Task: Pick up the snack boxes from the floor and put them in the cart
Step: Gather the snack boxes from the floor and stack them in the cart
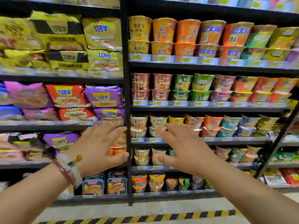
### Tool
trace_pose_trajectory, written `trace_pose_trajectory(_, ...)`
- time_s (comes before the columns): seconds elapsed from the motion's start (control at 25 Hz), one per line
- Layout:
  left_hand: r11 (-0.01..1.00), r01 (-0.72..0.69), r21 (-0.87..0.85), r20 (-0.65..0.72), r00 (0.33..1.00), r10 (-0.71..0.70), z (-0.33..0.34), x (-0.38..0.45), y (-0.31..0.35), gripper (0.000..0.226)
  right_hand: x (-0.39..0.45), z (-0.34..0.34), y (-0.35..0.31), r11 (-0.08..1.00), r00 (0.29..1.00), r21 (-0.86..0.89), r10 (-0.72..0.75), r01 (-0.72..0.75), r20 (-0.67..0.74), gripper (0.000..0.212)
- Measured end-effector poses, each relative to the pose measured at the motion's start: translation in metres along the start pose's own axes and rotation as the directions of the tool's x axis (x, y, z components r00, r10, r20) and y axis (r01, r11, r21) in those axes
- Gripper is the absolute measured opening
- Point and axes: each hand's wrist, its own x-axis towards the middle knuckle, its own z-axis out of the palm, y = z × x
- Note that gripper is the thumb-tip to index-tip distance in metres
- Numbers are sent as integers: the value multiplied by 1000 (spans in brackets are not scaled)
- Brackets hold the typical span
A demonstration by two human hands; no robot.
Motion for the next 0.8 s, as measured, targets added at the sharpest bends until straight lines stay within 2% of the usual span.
trace_pose_trajectory(0.08, 992, 116, 54, 28, 993, -117, 1, -31, -20, 103, 19, 8, -26, 996, 996, 25, -88, 88, 15, 99)
trace_pose_trajectory(0.2, 970, 216, 111, 50, 974, -222, -7, -83, -60, 102, 50, 16, -80, 975, 976, 52, -219, 218, 20, 96)
trace_pose_trajectory(0.28, 951, 282, 129, 14, 958, -286, -15, -121, -93, 100, 71, 17, -124, 953, 955, 67, -296, 294, 13, 92)
trace_pose_trajectory(0.36, 929, 344, 139, -23, 939, -344, -28, -164, -130, 97, 93, 14, -177, 925, 928, 75, -373, 373, -10, 98)
trace_pose_trajectory(0.48, 881, 386, 274, -71, 921, -382, -56, -221, -176, 87, 119, 11, -257, 877, 884, 109, -466, 467, -43, 102)
trace_pose_trajectory(0.52, 856, 427, 292, -82, 903, -422, -64, -244, -191, 86, 127, 9, -287, 854, 863, 126, -502, 505, -58, 100)
trace_pose_trajectory(0.68, 763, 598, 244, -88, 797, -597, -83, -329, -236, 104, 148, 8, -388, 741, 758, 159, -645, 652, -102, 89)
trace_pose_trajectory(0.8, 665, 680, 308, -125, 722, -681, -98, -395, -256, 97, 157, 9, -462, 627, 649, 178, -753, 758, -111, 83)
